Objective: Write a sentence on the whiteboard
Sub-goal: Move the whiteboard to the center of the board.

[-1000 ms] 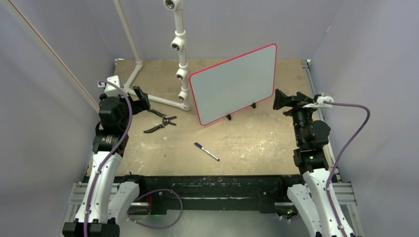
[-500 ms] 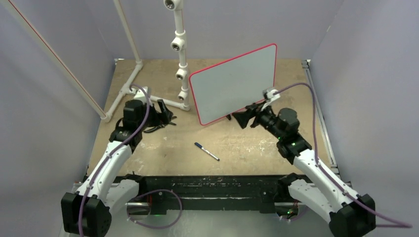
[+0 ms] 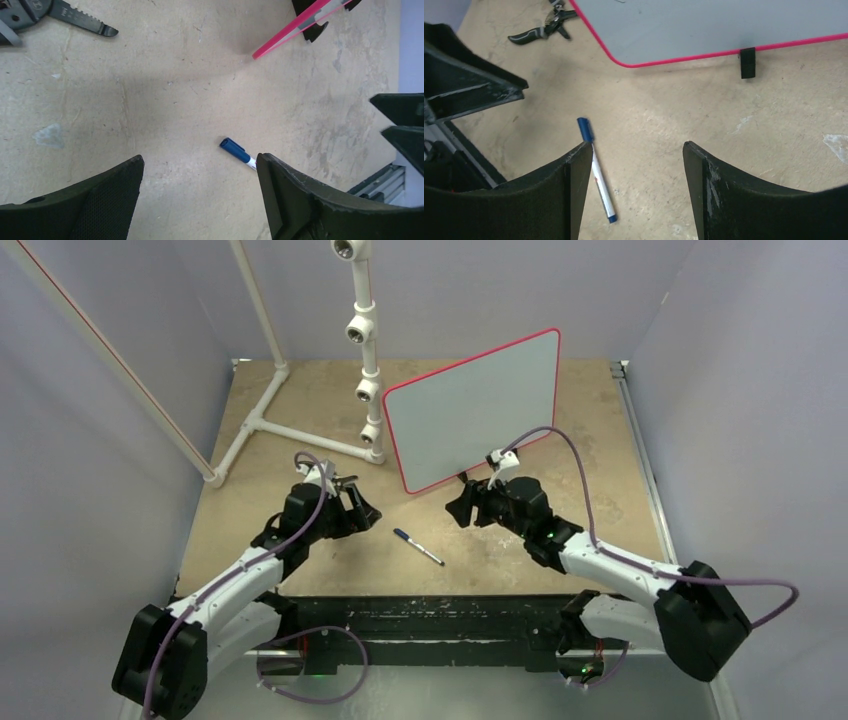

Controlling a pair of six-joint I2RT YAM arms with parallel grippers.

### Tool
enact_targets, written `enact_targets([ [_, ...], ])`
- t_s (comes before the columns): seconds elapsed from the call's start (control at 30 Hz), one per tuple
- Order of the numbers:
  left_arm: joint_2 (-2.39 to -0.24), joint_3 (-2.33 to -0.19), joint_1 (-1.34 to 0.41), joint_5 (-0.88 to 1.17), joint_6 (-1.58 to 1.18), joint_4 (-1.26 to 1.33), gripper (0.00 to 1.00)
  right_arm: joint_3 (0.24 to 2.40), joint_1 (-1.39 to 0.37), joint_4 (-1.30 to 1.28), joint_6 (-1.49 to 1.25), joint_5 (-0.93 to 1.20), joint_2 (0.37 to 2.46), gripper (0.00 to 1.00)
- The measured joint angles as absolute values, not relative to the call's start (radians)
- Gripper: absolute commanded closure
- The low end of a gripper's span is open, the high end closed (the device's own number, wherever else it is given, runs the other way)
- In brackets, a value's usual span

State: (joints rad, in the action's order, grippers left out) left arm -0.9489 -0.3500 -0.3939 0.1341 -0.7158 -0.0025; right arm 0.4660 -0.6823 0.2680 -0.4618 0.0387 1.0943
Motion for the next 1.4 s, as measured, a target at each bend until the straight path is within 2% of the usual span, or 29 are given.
enact_targets([
  [0.43,-0.897,-0.311,-0.394,0.173,-0.794,0.067,0.18,0.458,-0.575,0.572,-0.444,-0.057,1.436,0.42],
  [0.53,-0.878,-0.305,-0.394,0.176,-0.799,0.065,0.18,0.458,-0.546,0.619,-0.43,-0.062,1.488,0.46],
  [0.77,-0.858,-0.304,-0.394,0.181,-0.819,0.064,0.18,0.496,-0.541,0.692,-0.364,-0.059,1.607,0.49],
  [1.4,-0.81,-0.305,-0.394,0.191,-0.827,0.02,0.18,0.574,-0.541,0.787,-0.221,-0.091,1.742,0.59],
])
